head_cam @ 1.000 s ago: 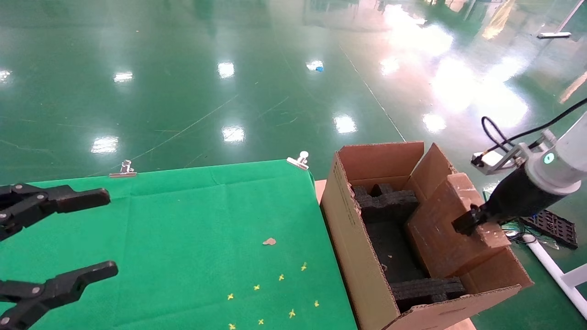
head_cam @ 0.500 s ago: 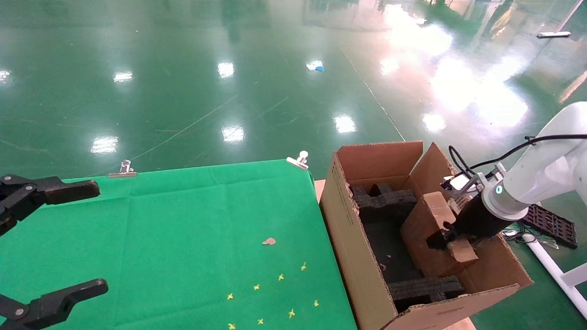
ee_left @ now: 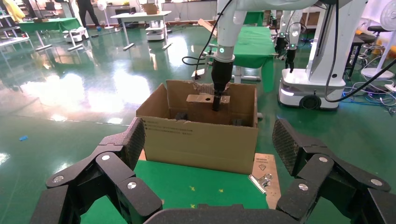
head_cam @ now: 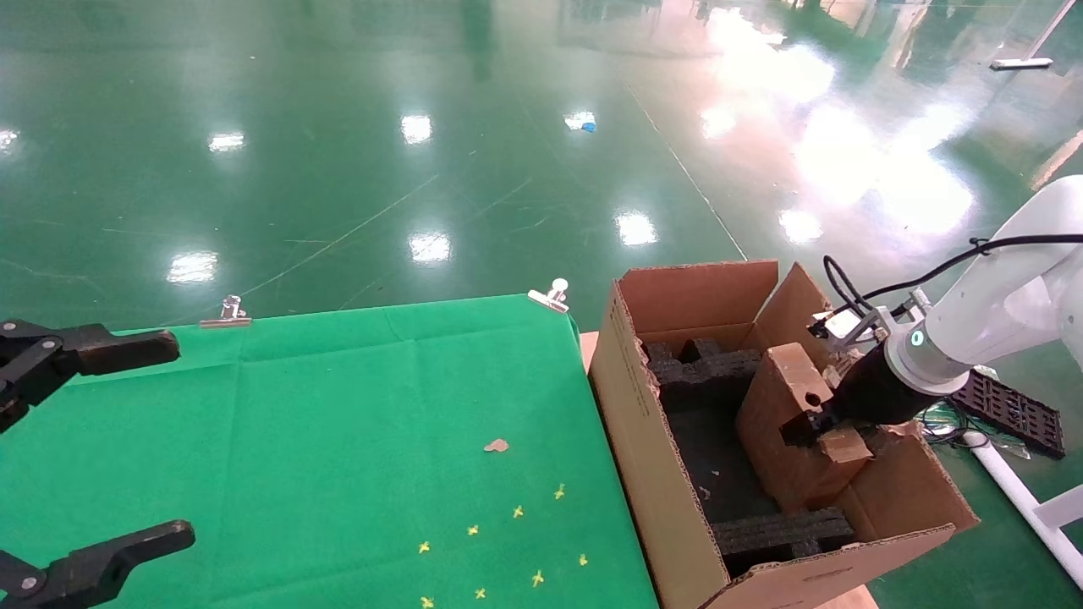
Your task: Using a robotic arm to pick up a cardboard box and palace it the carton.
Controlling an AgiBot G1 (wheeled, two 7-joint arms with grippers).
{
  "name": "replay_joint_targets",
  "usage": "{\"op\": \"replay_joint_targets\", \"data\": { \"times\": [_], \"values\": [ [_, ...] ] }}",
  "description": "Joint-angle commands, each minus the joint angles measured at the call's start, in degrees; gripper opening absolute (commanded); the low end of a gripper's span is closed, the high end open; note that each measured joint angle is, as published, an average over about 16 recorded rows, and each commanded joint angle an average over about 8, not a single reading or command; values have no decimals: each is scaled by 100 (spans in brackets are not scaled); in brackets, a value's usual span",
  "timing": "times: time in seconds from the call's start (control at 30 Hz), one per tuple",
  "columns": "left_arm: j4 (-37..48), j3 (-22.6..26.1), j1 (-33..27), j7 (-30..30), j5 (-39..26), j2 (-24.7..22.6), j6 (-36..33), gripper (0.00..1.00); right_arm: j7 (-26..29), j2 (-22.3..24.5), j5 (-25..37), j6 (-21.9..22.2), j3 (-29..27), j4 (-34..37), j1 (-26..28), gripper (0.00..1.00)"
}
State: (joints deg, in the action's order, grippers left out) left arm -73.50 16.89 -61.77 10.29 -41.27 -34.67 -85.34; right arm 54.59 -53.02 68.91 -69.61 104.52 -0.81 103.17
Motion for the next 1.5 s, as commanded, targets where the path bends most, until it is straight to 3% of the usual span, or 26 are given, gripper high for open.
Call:
{"op": "replay_joint_targets", "data": {
  "times": [0.03,0.93,1.13,1.5],
  "values": [
    [0,1,0,0,0,0,0,100,6,-6,11,-44,8,20,26,100],
    [0,9,-2,-5,6,4,4,100,-2,-60,54,-140,39,41,140,100],
    [0,11,-2,-6,8,5,5,100,-342,-13,-20,-285,-17,-48,700,100],
    [0,15,-3,-7,10,6,6,100,-1338,240,-358,-432,-284,-278,2301,100]
  ]
}}
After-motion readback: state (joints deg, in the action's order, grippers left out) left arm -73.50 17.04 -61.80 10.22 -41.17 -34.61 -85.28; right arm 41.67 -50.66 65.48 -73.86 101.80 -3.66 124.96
